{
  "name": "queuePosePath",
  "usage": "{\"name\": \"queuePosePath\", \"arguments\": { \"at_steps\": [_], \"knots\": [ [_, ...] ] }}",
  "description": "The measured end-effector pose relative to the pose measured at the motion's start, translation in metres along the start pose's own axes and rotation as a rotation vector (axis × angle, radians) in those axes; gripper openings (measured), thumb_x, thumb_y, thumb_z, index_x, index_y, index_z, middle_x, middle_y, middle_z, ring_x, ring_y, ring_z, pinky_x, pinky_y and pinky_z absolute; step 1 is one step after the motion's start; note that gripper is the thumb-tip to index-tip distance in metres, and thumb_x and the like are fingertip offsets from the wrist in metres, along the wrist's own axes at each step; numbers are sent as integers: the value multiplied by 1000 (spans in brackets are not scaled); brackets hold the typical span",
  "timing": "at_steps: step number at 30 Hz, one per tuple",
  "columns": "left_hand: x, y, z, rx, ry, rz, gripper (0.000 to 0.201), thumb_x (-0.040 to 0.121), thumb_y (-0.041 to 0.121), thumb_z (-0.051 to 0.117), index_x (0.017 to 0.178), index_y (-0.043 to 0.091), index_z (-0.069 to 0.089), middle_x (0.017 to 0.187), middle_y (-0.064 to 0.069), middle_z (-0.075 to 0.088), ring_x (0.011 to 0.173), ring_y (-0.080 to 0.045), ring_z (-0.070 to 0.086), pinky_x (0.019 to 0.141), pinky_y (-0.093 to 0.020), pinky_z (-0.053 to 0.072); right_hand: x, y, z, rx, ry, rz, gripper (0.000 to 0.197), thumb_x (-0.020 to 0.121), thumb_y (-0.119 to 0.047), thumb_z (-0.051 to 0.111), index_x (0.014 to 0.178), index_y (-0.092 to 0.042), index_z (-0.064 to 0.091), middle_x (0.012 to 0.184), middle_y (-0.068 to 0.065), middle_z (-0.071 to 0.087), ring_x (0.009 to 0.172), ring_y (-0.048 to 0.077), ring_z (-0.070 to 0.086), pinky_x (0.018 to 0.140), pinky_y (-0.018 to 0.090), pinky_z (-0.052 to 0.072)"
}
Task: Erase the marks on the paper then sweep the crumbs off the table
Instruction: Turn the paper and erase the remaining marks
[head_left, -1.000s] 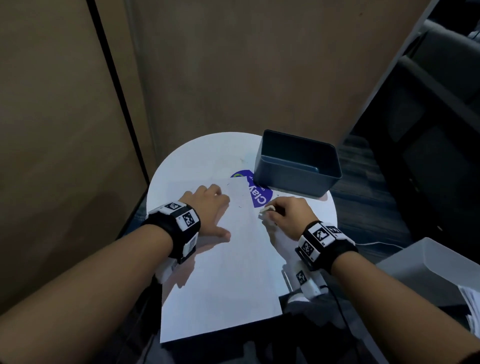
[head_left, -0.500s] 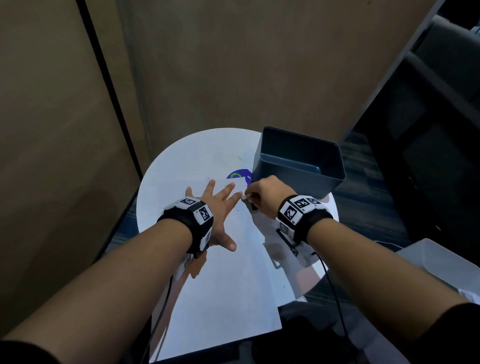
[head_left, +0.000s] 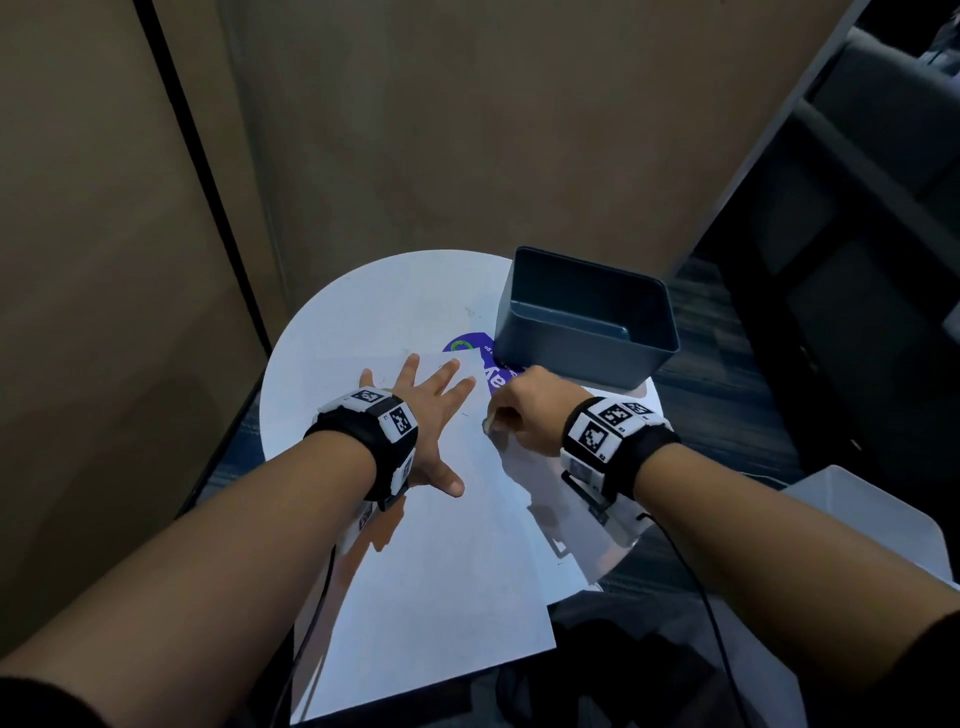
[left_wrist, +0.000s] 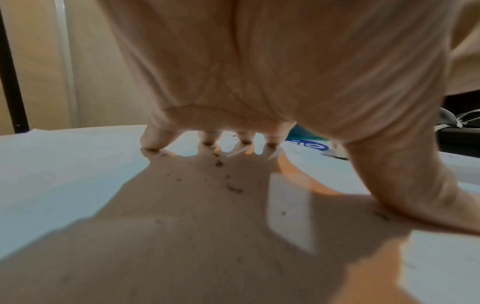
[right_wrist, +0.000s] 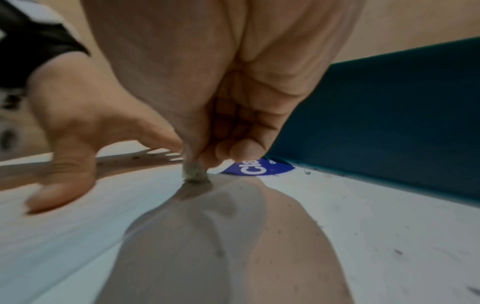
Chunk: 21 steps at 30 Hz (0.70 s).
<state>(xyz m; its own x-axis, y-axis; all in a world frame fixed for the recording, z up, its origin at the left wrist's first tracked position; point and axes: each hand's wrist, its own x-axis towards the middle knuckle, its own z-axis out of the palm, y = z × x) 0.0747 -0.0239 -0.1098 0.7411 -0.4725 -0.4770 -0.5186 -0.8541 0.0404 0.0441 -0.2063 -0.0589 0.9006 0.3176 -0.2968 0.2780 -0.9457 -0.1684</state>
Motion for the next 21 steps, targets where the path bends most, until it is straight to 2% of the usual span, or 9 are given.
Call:
{"name": "queuePosePath", "arguments": {
  "at_steps": [2, 4, 7, 12, 16, 19, 21],
  "knots": [
    [2, 0, -2, 1, 4, 10, 135, 56, 88, 64, 150, 44, -23, 160, 14, -29, 149, -37, -19, 109, -76, 7, 10, 2, -6, 14, 84, 27, 19, 90, -17, 57, 97, -15, 74, 90, 7, 72, 84, 28, 64, 71, 36, 54],
    [3, -1, -4, 3, 7, 12, 134, 56, 88, 64, 148, 47, -24, 160, 13, -29, 149, -37, -19, 109, -76, 7, 18, 2, -3, 5, 103, 33, 19, 90, -15, 57, 98, -15, 73, 91, 7, 71, 85, 29, 64, 72, 37, 54],
    [2, -2, -3, 12, -5, 13, 133, 56, 87, 65, 148, 48, -23, 160, 13, -29, 149, -36, -19, 109, -76, 6, 12, 4, 11, 45, 80, 29, 20, 87, -15, 58, 99, -16, 74, 93, 6, 72, 86, 28, 65, 77, 41, 55],
    [3, 0, 0, 17, -7, 9, 132, 57, 88, 63, 147, 47, -25, 159, 12, -31, 149, -37, -20, 109, -76, 6, -11, 2, 11, 40, -82, -7, 16, 84, -16, 61, 93, -19, 74, 90, 1, 73, 84, 22, 66, 77, 36, 56],
    [2, 0, -4, 3, 5, 19, 132, 57, 86, 65, 149, 47, -23, 160, 13, -29, 149, -37, -19, 109, -76, 7, 12, 6, -2, 30, 116, 3, 19, 91, -25, 59, 99, -17, 74, 87, 6, 71, 78, 24, 61, 66, 30, 47],
    [1, -1, -4, 8, 2, 13, 133, 56, 86, 65, 148, 48, -22, 160, 14, -28, 150, -36, -18, 109, -76, 8, 12, 3, 12, 53, 80, 31, 21, 91, -22, 58, 104, -20, 74, 96, 5, 72, 88, 27, 65, 76, 36, 54],
    [3, -1, -2, 8, 1, 12, 133, 56, 87, 66, 148, 48, -22, 160, 14, -29, 150, -36, -19, 108, -75, 7, -4, 1, 22, 62, 63, 26, 22, 92, -21, 56, 106, -18, 73, 101, 5, 72, 93, 26, 65, 82, 38, 54]
  ]
}}
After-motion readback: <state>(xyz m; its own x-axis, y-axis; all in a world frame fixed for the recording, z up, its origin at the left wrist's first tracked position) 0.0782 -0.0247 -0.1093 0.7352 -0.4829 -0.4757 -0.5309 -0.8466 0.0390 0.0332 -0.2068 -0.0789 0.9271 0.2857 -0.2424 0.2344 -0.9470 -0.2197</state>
